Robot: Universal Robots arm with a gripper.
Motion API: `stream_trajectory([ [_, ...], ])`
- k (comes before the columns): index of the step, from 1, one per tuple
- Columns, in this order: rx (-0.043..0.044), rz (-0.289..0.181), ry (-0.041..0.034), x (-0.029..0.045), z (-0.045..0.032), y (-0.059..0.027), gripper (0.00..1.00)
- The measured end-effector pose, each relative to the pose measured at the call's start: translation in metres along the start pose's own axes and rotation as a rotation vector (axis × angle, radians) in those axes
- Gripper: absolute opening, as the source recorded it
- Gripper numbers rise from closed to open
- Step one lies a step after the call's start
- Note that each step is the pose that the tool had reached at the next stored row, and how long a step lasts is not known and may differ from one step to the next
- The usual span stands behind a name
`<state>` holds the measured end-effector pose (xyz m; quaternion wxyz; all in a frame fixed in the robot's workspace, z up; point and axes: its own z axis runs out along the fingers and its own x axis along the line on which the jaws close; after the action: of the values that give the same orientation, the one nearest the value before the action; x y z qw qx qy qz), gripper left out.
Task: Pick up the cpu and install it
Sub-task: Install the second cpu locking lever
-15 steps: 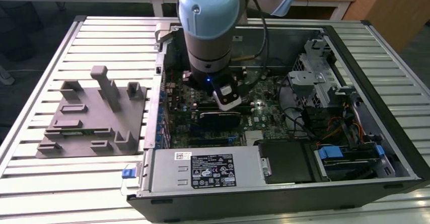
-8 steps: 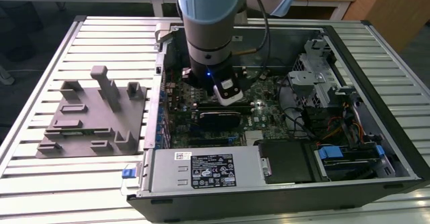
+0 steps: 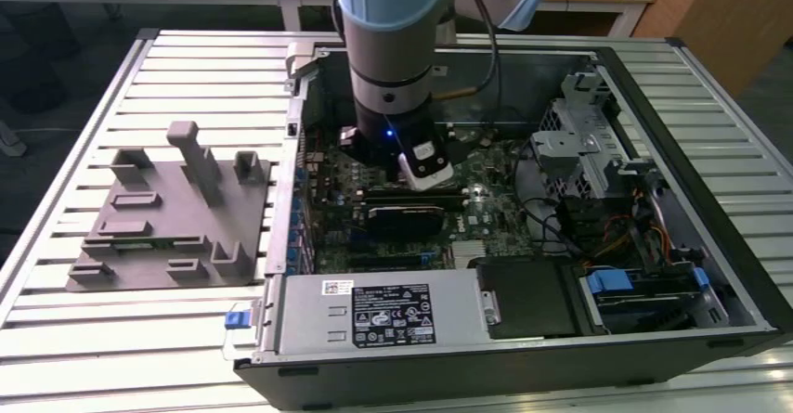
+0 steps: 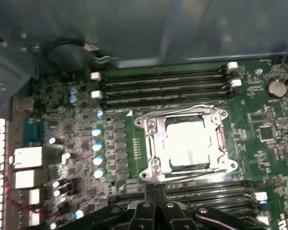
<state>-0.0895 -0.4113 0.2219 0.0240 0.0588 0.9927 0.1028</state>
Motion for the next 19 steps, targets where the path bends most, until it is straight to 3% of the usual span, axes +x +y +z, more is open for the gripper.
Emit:
stream_trajectory([
  [12,0.004,0.0,-0.0004,-0.019,0.0084,0.0286,0.11],
  [17,0.0089,0.0,0.0015,-0.0347,0.0104,0.0338,0.11],
  [19,0.0112,0.0,0.0022,-0.0375,0.0108,0.0351,0.11],
])
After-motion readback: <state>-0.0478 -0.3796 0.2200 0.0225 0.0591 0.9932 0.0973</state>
